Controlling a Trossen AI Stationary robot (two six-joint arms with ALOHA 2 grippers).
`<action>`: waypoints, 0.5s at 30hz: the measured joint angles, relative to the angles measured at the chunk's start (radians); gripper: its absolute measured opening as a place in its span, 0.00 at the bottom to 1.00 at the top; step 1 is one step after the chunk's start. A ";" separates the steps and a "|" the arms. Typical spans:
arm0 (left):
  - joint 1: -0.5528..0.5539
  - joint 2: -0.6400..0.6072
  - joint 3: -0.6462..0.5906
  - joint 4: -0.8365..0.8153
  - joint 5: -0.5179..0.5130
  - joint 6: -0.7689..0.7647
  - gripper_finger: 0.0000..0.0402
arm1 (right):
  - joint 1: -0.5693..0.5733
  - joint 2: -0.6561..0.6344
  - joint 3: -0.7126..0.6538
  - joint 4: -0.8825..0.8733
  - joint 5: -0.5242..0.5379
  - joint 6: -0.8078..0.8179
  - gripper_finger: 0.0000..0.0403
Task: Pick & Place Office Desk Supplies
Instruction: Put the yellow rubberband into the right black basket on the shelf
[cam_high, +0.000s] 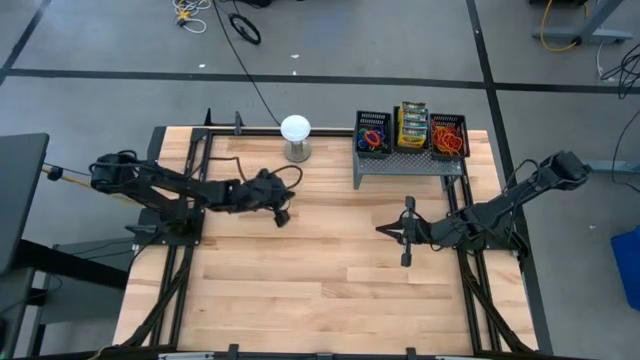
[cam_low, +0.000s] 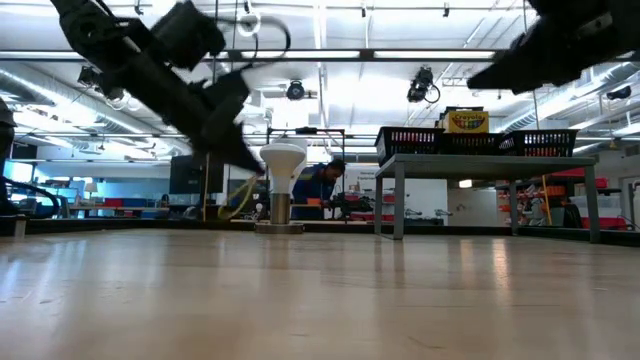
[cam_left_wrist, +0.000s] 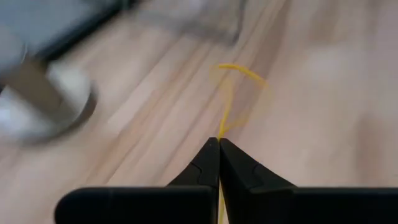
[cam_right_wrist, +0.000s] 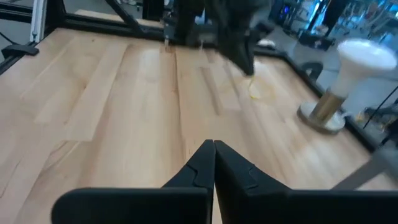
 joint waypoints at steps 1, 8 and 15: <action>-0.022 0.011 0.000 0.060 -0.009 0.006 0.01 | 0.000 0.000 -0.010 0.001 -0.001 0.015 0.02; -0.102 0.141 0.000 0.453 0.076 0.059 0.01 | 0.000 0.000 -0.086 0.010 -0.005 0.120 0.02; -0.105 0.302 0.030 0.605 0.122 0.068 0.01 | 0.000 0.005 -0.105 0.034 -0.005 0.161 0.09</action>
